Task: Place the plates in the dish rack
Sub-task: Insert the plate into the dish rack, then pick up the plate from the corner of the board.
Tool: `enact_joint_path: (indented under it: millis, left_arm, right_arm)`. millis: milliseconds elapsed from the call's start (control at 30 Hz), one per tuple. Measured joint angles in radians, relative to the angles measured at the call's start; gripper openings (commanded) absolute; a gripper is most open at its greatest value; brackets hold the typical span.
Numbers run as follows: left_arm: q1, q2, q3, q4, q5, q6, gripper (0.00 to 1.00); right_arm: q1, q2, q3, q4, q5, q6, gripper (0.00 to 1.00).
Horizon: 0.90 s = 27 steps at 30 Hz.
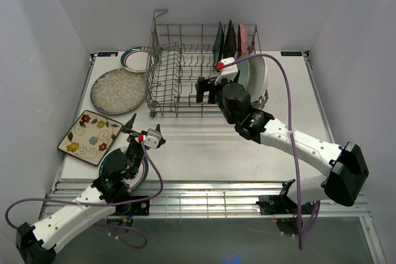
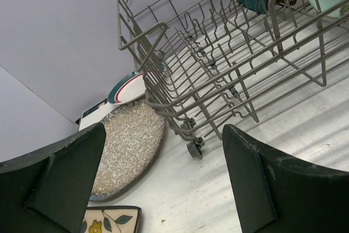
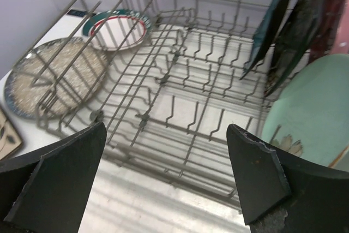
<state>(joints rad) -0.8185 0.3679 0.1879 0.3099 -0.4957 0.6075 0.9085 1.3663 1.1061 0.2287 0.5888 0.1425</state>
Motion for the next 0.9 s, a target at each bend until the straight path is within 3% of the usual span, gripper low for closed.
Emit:
enact_joint_path:
  millis: [333,433,900]
  left_arm:
    - [0.0,-0.15,-0.005,-0.002,-0.014,-0.001,0.98]
    - [0.0,-0.214,-0.011,0.001,-0.013,-0.002,0.98]
    - [0.0,-0.336,-0.014,0.005,-0.011,-0.002,0.98]
  right_arm:
    - [0.018,-0.106,-0.131,-0.006,-0.206,0.05,1.0]
    - [0.018,-0.119,-0.134,-0.008,-0.273,0.061,0.96]
    - [0.041,0.021,-0.042,-0.097,-0.563,0.113,0.94]
